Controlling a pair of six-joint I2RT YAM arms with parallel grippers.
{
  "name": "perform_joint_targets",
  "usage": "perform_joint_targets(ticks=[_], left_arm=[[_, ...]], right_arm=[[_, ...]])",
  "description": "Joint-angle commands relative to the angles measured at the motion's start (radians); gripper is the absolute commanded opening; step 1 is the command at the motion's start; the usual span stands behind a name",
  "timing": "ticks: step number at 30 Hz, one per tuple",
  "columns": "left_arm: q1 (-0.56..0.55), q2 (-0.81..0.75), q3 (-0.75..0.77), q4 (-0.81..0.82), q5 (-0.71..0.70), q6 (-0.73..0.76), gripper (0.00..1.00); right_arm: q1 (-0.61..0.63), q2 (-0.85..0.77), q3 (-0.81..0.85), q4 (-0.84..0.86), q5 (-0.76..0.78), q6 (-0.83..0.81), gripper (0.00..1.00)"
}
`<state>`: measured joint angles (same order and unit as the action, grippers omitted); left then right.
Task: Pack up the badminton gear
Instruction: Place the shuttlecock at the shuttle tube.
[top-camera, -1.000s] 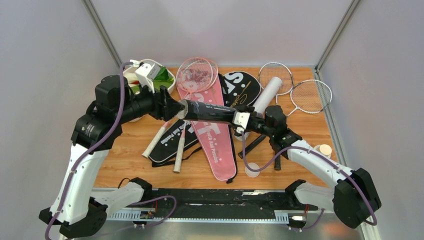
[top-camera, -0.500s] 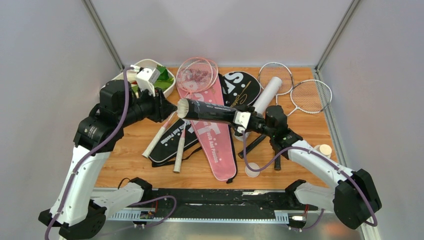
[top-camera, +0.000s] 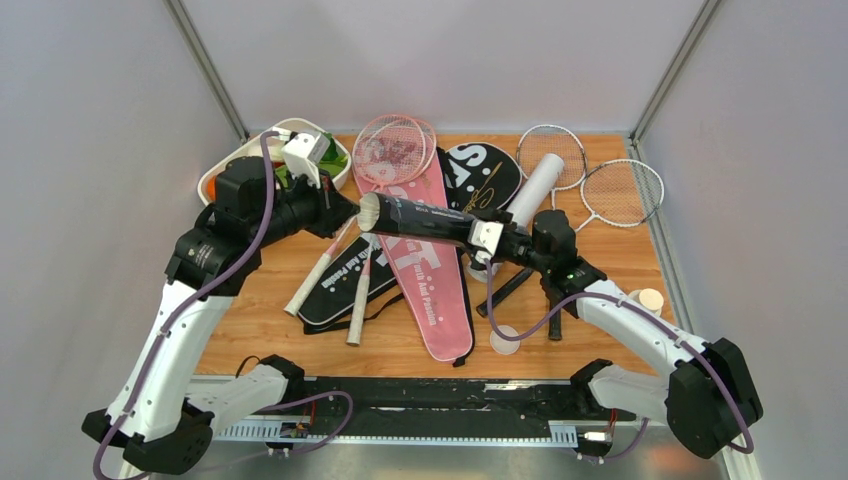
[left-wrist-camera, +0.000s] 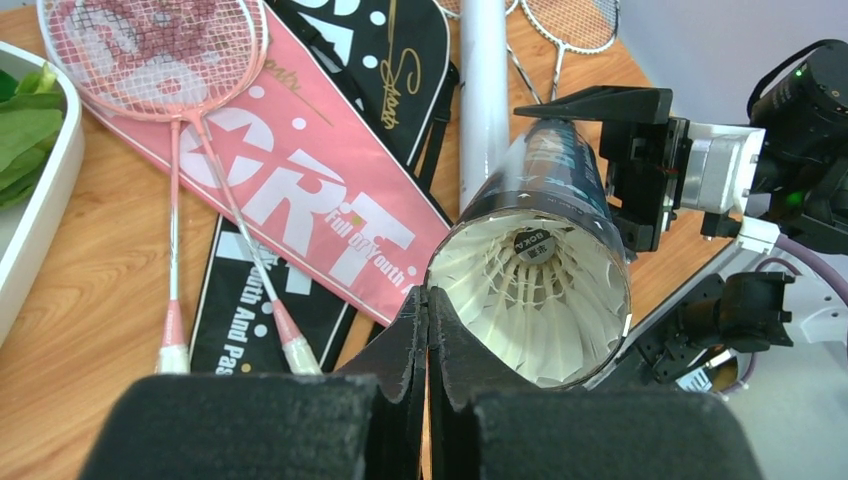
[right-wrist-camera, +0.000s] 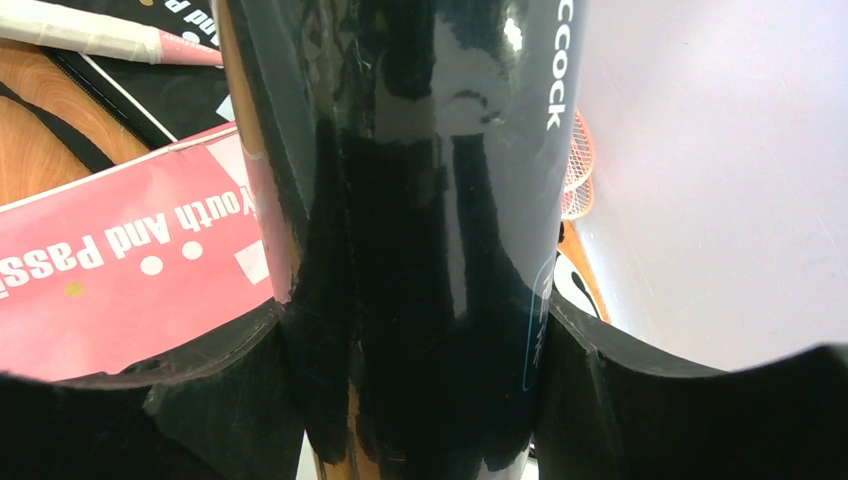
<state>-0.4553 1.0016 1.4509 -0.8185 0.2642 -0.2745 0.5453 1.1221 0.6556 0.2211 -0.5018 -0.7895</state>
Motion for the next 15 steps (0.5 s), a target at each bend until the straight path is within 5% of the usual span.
perform_joint_targets(ticks=[1,3,8,15], left_arm=[[-0.004,0.011,-0.024,0.035,0.018,0.016,0.0],[-0.005,0.018,-0.026,0.023,0.014,0.024,0.01],[-0.004,0.014,-0.028,-0.012,-0.05,0.046,0.34],[-0.004,0.046,0.036,-0.086,-0.028,0.054,0.36]], right_arm=[[0.006,-0.016,0.049,0.072,-0.052,0.013,0.0],[0.005,-0.018,0.049,0.072,-0.052,0.01,0.0],[0.005,-0.026,0.046,0.072,-0.047,-0.003,0.01],[0.006,-0.041,0.038,0.065,-0.068,-0.019,0.0]])
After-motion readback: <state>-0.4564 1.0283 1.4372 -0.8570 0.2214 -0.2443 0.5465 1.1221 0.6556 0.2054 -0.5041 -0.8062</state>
